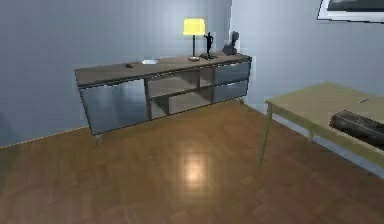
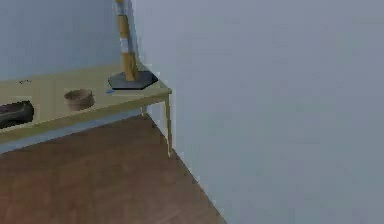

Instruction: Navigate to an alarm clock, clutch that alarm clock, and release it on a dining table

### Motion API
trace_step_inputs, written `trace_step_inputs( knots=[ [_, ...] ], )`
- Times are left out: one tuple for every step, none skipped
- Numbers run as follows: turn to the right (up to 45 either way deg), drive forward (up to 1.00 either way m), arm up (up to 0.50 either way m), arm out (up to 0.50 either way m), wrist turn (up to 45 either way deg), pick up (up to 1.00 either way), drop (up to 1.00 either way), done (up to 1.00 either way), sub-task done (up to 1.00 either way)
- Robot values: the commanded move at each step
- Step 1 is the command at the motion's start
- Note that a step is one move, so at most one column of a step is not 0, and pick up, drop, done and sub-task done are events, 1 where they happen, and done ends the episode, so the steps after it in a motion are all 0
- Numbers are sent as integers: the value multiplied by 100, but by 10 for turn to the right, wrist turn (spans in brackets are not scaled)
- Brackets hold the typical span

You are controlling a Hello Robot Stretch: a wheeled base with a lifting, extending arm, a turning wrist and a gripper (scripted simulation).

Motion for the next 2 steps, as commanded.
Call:
trace_step_inputs(
  knots=[
    [-450, 0, 0, 0, 0, 0, 0, 0, 0],
    [-450, 0, 0, 0, 0, 0, 0, 0, 0]
  ],
)
